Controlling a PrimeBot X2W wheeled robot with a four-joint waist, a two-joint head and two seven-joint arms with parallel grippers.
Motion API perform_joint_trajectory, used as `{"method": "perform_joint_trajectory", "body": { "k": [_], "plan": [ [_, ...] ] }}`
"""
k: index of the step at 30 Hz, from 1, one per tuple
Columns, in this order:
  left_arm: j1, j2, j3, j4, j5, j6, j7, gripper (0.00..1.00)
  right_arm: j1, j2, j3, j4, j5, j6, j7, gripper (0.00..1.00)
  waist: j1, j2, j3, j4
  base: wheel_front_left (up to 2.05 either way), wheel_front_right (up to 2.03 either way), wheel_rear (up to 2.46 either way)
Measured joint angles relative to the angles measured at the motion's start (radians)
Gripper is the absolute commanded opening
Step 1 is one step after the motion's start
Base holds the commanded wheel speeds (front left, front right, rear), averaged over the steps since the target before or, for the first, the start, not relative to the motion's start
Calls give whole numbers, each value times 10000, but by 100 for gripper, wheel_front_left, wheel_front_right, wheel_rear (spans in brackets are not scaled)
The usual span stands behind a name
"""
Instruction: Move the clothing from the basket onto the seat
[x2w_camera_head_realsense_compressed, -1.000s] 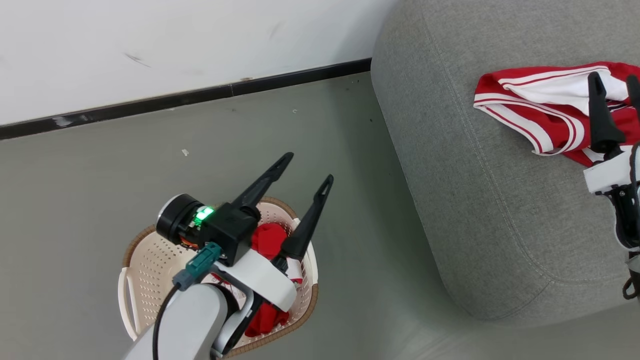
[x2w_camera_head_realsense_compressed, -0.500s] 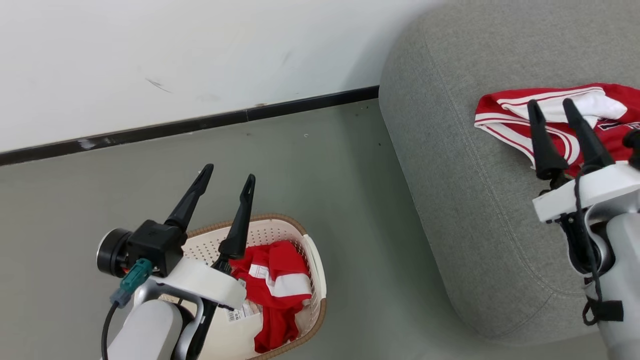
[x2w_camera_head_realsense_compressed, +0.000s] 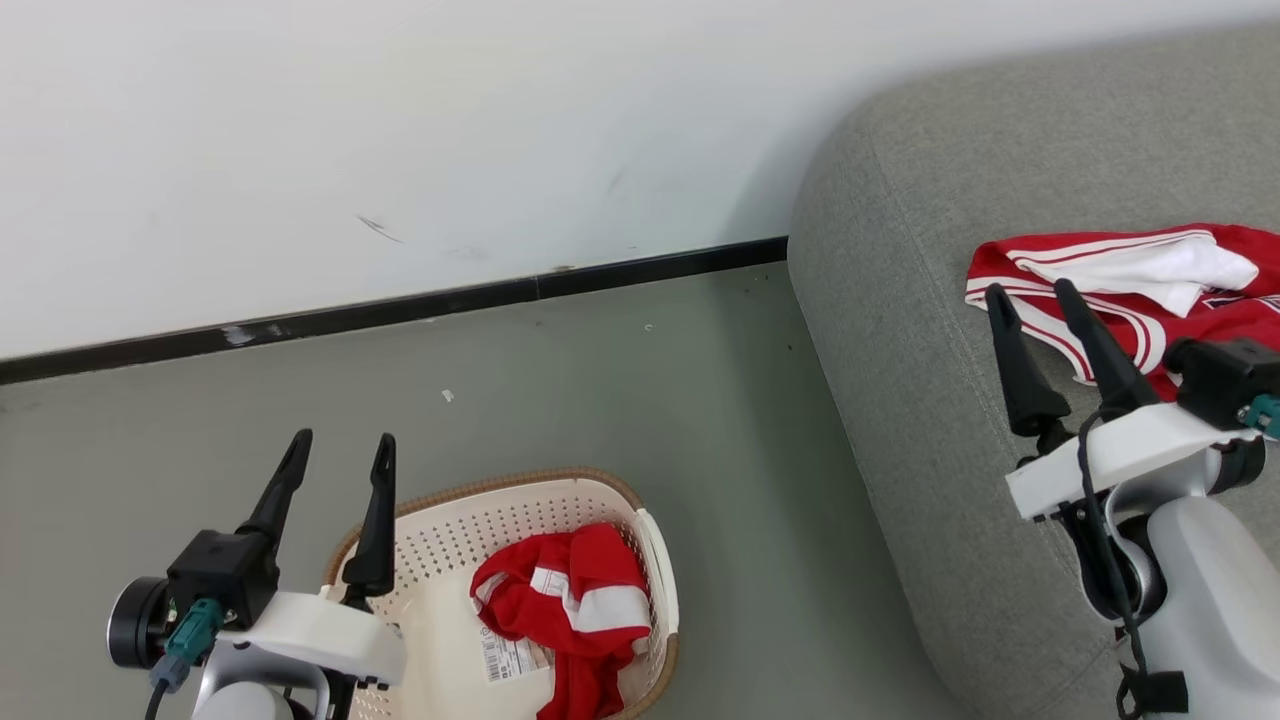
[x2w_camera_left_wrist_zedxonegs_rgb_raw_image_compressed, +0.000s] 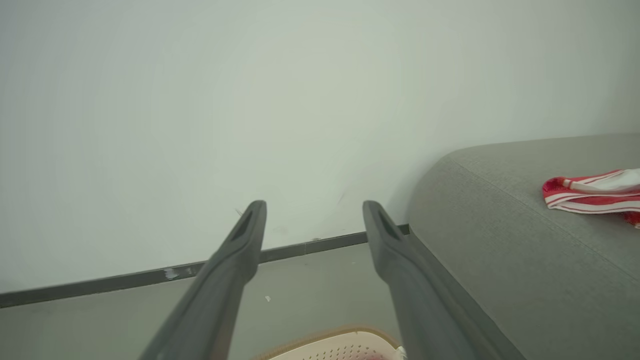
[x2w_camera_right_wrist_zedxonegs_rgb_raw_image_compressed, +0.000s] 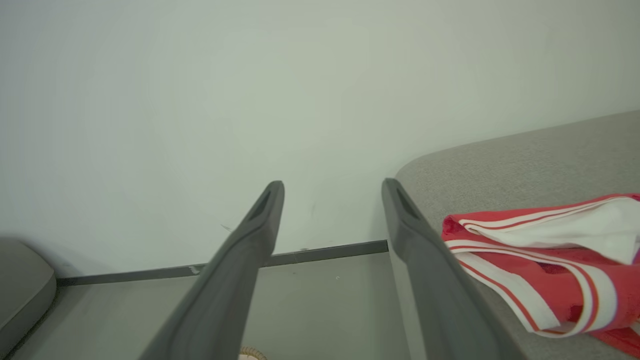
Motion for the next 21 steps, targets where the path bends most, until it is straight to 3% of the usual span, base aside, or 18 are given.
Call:
{"method": "perform_joint_trajectory", "body": {
  "k": [21],
  "plan": [
    [1503,-84,447,464,-209,213,-148,100,2370,802,-430,-594,-1009,0,0,100,0,0,-1261,660,0,0,0]
  ]
}}
